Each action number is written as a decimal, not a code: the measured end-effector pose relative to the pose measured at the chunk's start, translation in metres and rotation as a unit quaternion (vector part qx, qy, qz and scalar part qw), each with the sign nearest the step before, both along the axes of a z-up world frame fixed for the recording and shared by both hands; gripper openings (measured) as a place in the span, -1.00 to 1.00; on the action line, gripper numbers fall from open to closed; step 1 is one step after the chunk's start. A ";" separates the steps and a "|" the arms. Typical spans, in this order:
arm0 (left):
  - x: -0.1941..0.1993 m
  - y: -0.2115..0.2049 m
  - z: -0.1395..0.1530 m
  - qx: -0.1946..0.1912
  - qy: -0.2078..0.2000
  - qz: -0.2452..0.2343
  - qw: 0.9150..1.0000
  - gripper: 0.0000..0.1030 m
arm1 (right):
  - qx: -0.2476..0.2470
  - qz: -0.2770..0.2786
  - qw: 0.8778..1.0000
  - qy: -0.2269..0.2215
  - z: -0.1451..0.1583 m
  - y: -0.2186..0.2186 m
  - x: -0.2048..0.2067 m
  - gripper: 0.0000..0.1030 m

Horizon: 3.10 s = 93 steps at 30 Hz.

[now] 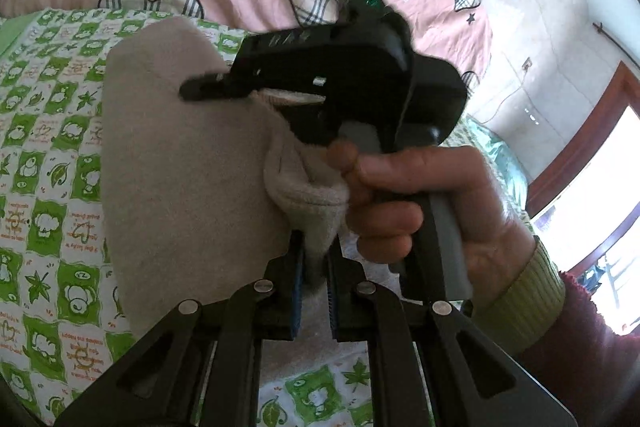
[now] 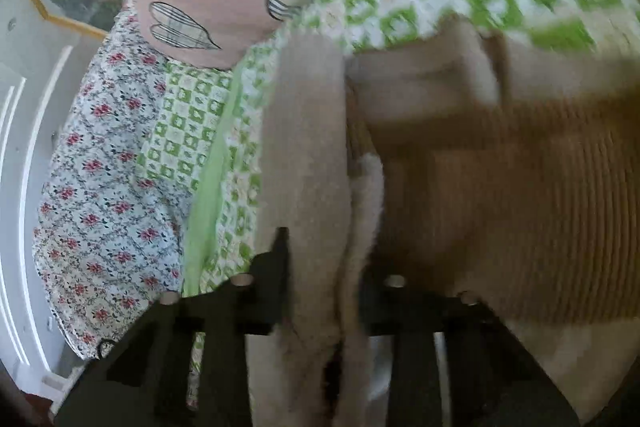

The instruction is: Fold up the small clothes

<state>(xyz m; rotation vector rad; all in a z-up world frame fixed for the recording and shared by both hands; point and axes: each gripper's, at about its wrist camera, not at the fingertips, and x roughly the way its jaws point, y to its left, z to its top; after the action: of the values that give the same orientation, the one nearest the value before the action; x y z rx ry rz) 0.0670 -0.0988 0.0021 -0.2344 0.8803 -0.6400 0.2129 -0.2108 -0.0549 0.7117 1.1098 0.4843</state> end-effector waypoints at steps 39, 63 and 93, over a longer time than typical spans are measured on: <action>-0.015 -0.058 -0.038 0.001 0.069 -0.124 0.990 0.13 | -0.242 -0.174 0.954 -0.021 0.035 -0.148 -0.139 -0.56; 0.142 0.015 -0.094 -0.097 0.199 -0.004 0.975 0.38 | -0.089 -0.173 0.980 0.041 -0.004 -0.164 -0.130 0.00; 0.076 0.186 -0.032 0.027 0.064 0.074 0.995 0.16 | -0.096 -0.087 0.992 0.012 -0.010 -0.008 -0.091 -0.01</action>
<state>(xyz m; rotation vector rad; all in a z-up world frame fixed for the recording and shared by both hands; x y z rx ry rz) 0.1427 0.0872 -0.0297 -0.2908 0.9916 -0.4655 0.1219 -0.2187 -0.0652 0.6406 1.0896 0.2173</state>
